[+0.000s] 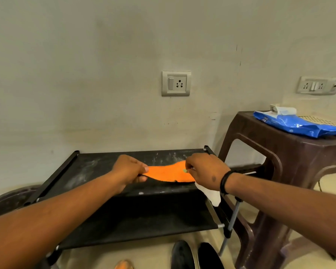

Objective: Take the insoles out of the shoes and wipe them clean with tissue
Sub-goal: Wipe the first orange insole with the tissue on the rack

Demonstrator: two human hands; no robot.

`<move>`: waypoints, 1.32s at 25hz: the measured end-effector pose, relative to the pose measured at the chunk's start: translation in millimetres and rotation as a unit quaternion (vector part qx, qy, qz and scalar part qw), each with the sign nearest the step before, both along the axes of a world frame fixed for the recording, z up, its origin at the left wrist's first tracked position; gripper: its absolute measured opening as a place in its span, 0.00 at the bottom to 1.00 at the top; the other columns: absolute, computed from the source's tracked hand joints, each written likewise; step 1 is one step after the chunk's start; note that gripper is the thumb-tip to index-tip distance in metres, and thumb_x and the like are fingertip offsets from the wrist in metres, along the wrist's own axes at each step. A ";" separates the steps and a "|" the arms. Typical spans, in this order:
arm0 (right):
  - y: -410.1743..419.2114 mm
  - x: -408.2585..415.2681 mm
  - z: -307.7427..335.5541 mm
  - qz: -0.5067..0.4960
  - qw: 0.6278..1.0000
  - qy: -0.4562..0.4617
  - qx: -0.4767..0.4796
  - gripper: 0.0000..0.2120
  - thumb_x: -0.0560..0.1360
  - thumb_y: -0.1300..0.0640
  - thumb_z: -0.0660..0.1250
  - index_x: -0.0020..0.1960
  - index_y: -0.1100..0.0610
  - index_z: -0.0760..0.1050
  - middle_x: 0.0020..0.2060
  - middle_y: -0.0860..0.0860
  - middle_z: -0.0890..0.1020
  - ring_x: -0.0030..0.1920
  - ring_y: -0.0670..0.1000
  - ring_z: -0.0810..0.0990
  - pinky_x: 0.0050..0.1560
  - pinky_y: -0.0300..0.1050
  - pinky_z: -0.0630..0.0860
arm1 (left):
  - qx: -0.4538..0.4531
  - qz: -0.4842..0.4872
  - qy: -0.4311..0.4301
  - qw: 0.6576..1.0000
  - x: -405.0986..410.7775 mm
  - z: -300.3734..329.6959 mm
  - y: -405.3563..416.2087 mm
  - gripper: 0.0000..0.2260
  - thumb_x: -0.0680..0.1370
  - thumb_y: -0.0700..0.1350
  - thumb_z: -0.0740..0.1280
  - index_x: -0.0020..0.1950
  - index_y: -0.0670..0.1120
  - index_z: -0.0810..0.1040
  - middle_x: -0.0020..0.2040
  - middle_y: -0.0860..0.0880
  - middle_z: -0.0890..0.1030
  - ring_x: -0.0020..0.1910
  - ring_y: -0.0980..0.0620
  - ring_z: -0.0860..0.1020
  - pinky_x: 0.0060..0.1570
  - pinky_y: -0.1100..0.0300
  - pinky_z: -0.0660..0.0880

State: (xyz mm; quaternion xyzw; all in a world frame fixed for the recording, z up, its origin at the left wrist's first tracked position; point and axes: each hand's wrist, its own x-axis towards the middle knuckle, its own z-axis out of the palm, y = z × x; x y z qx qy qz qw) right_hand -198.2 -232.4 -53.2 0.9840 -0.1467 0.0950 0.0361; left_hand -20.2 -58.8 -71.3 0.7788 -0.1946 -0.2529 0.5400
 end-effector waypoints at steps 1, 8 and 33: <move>-3.6 2.4 1.7 -0.003 1.000 -0.021 0.003 0.08 0.80 0.54 0.59 0.50 0.54 0.76 0.47 0.51 0.80 0.45 0.53 0.78 0.48 0.52 0.77 | -0.008 0.021 0.005 1.000 5.2 -2.0 1.7 0.02 0.77 0.35 0.72 0.49 0.37 0.83 0.50 0.38 0.84 0.36 0.49 0.83 0.34 0.64 0.81; -23.0 33.9 -3.8 0.014 0.997 -0.008 0.075 0.08 0.79 0.54 0.61 0.51 0.54 0.78 0.47 0.52 0.82 0.45 0.53 0.79 0.49 0.53 0.79 | 0.182 -0.113 -0.358 0.909 15.9 -16.6 16.4 0.17 0.73 0.58 0.75 0.58 0.53 0.82 0.55 0.53 0.80 0.54 0.54 0.79 0.56 0.57 0.77; -25.2 76.6 -46.3 0.009 0.998 0.058 0.010 0.09 0.76 0.56 0.64 0.40 0.57 0.79 0.38 0.53 0.81 0.40 0.56 0.80 0.41 0.49 0.75 | 0.126 -0.200 -0.364 0.901 15.7 -51.1 -15.4 0.12 0.78 0.40 0.67 0.56 0.51 0.86 0.59 0.55 0.84 0.52 0.56 0.82 0.58 0.56 0.79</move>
